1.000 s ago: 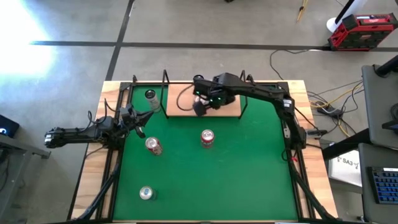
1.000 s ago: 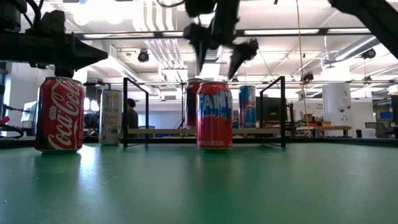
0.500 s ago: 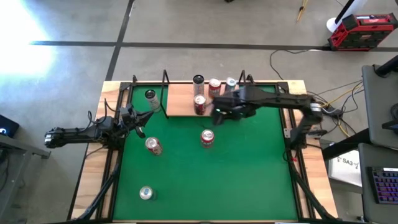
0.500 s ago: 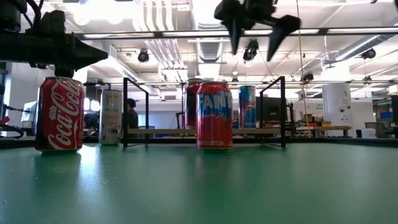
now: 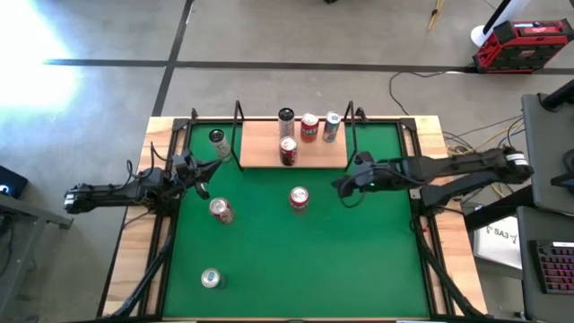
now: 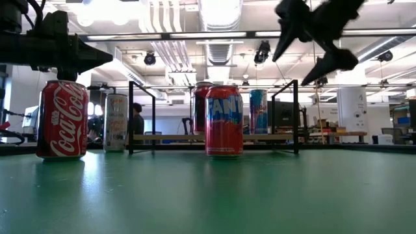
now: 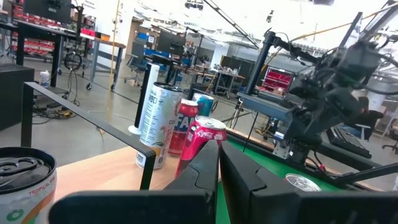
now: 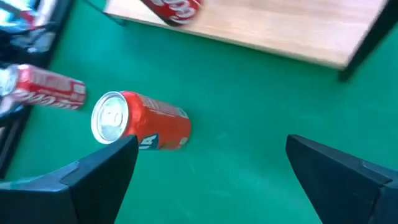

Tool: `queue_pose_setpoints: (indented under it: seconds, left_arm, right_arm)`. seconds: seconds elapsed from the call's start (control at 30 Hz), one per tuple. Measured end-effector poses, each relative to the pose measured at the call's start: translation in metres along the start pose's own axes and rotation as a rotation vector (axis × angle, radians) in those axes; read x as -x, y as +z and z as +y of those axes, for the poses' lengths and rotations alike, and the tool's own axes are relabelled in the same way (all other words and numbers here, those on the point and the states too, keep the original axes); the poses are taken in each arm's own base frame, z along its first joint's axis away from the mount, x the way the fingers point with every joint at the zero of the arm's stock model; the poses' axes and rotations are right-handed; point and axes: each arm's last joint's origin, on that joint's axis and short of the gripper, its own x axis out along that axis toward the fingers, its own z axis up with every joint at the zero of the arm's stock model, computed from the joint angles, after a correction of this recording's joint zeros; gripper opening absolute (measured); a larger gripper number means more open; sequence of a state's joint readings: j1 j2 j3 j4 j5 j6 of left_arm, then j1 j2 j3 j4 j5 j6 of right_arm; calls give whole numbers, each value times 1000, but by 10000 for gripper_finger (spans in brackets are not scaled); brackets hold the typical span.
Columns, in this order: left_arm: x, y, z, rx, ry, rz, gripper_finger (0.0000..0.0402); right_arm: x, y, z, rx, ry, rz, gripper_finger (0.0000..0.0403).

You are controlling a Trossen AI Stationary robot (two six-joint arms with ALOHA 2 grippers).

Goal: Place canned beverage on shelf
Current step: Put the bottom red-white soda can on the shelf

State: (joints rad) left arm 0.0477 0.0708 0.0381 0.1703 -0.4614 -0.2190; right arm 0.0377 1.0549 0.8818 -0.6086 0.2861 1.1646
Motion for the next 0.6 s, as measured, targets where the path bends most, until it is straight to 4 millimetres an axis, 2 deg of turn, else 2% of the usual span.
queue_pose_setpoints:
  seconds: [0.23,0.43,0.6]
  left_arm:
    - [0,0,0,0,0,0,0]
    - [0,0,0,0,0,0,0]
    - [0,0,0,0,0,0,0]
  right_arm:
    - [-9,-20,-39,75,292,-160,400]
    - [-16,-34,-70,197,402,-271,400]
    - [-15,-41,-92,223,532,-412,400]
